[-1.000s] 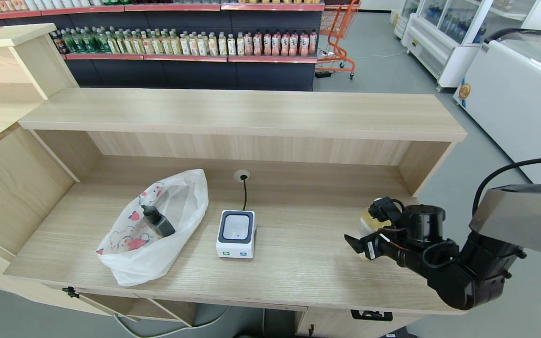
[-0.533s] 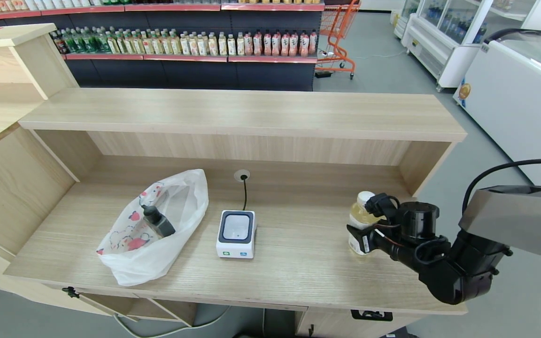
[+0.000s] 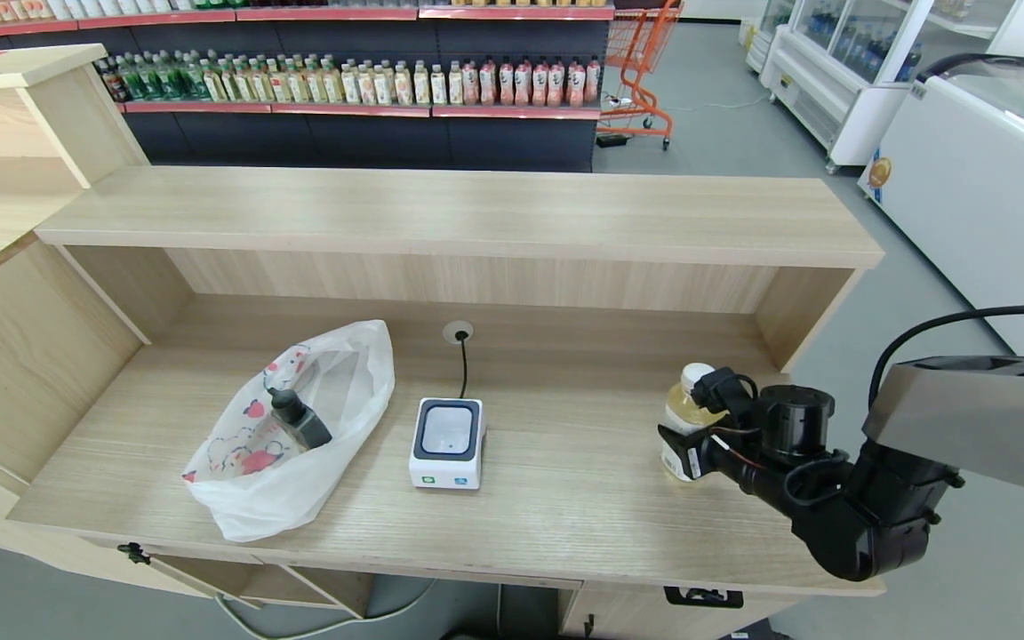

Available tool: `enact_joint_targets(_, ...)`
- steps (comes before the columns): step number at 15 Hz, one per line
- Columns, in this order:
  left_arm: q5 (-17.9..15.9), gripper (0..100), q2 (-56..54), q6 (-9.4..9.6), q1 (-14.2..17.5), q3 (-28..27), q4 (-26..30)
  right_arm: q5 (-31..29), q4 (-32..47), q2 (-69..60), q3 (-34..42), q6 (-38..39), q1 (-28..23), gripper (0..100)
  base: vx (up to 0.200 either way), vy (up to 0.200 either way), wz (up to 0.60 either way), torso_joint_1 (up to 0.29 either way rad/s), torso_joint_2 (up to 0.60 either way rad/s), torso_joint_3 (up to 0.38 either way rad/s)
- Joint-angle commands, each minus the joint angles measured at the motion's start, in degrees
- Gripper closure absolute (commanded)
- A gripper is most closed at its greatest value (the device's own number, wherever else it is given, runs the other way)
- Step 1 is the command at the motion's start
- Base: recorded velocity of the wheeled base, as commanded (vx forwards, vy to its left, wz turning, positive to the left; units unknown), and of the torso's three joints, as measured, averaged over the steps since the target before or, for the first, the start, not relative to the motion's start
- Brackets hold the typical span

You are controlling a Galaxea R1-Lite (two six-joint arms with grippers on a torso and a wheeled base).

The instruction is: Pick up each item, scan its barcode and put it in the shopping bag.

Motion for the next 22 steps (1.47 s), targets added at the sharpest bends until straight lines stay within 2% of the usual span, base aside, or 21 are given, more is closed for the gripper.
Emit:
enact_joint_targets(1, 0.0, 0, 0.1, 0.04, 0.0, 0.0, 0.0, 0.1, -0.4, -1.1, 0.2, 0.4, 0.1, 100, 0.000, 0.000, 0.00, 0.000, 0.00, 0.000)
enact_joint_targets(4, 0.0, 0, 0.1, 0.04, 0.0, 0.0, 0.0, 5.5, 2.3, -12.0, 1.3, 12.4, -0.3, 100, 0.000, 0.000, 0.00, 0.000, 0.00, 0.000)
enact_joint_targets(7, 0.0, 0, 0.1, 0.04, 0.0, 0.0, 0.0, 17.6, 9.4, -23.5, 2.9, 21.1, -1.3, 100, 0.000, 0.000, 0.00, 0.000, 0.00, 0.000)
enact_joint_targets(9, 0.0, 0, 0.1, 0.04, 0.0, 0.0, 0.0, 23.5, 15.2, -29.6, 2.9, 23.6, -1.0, 100, 0.000, 0.000, 0.00, 0.000, 0.00, 0.000)
enact_joint_targets(10, 0.0, 0, 0.1, 0.04, 0.0, 0.0, 0.0, 28.4, 20.4, -35.3, 3.0, 25.8, 0.2, 100, 0.000, 0.000, 0.00, 0.000, 0.00, 0.000)
enact_joint_targets(13, 0.0, 0, 0.1, 0.04, 0.0, 0.0, 0.0, 36.1, 28.1, -44.6, 5.5, 27.5, 2.2, 100, 0.000, 0.000, 0.00, 0.000, 0.00, 0.000)
enact_joint_targets(17, 0.0, 0, 0.1, 0.04, 0.0, 0.0, 0.0, 43.2, 36.1, -53.2, 7.8, 27.6, 5.1, 100, 0.000, 0.000, 0.00, 0.000, 0.00, 0.000)
enact_joint_targets(20, 0.0, 0, 0.1, -0.05, 0.0, 0.0, 0.0, 43.6, 39.6, -56.3, 7.8, 27.6, 8.5, 100, 0.000, 0.000, 0.00, 0.000, 0.00, 0.000)
enact_joint_targets(22, 0.0, 0, 0.1, 0.04, 0.0, 0.0, 0.0, 43.6, 41.9, -57.3, 7.5, 27.6, 8.9, 100, 0.000, 0.000, 0.00, 0.000, 0.00, 0.000)
